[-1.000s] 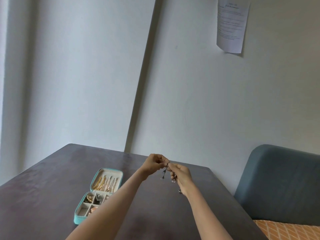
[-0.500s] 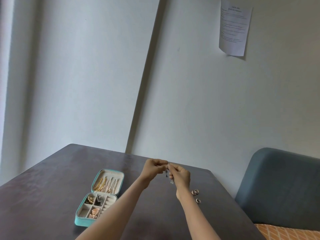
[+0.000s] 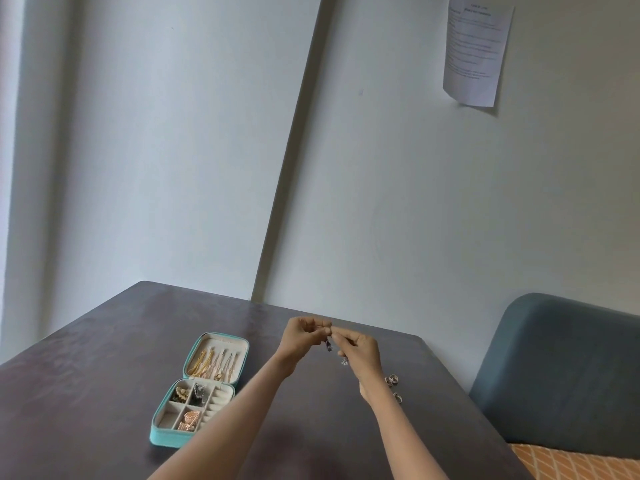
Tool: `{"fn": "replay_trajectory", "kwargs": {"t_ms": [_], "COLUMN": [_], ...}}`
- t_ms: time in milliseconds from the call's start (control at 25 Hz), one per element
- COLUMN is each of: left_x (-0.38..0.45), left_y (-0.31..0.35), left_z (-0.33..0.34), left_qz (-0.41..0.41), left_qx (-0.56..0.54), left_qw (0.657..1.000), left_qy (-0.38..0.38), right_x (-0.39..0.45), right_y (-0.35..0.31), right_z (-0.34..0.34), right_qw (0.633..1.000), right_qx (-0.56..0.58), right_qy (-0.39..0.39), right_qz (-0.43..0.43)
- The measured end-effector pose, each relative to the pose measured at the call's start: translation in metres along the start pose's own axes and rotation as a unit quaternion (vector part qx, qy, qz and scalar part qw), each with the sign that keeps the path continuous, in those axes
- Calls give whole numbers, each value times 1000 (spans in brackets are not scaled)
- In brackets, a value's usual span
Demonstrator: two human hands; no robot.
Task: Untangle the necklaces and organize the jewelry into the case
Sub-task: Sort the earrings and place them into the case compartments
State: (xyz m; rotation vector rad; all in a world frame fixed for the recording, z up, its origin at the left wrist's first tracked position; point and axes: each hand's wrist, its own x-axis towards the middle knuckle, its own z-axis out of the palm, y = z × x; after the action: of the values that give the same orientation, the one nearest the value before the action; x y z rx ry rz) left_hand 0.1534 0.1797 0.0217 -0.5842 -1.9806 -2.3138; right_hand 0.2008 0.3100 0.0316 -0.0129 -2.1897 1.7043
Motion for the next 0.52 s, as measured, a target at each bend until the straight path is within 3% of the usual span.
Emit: {"fn": "replay_trajectory", "kwargs": {"t_ms": [240, 520], "left_x": [4, 1], "left_y": [0, 6], "left_z": [-12, -32], "left_qz": [-14, -26], "left_qx": [-13, -58], "left_qw": [999, 998], "left_qy": [29, -1], "right_x": [1, 0], "right_y": [-1, -2], "right_z": [5, 9], "right_qw": [981, 974], "right_qx": [174, 165], "right_qy": [-67, -141], "right_qz": [52, 65]}}
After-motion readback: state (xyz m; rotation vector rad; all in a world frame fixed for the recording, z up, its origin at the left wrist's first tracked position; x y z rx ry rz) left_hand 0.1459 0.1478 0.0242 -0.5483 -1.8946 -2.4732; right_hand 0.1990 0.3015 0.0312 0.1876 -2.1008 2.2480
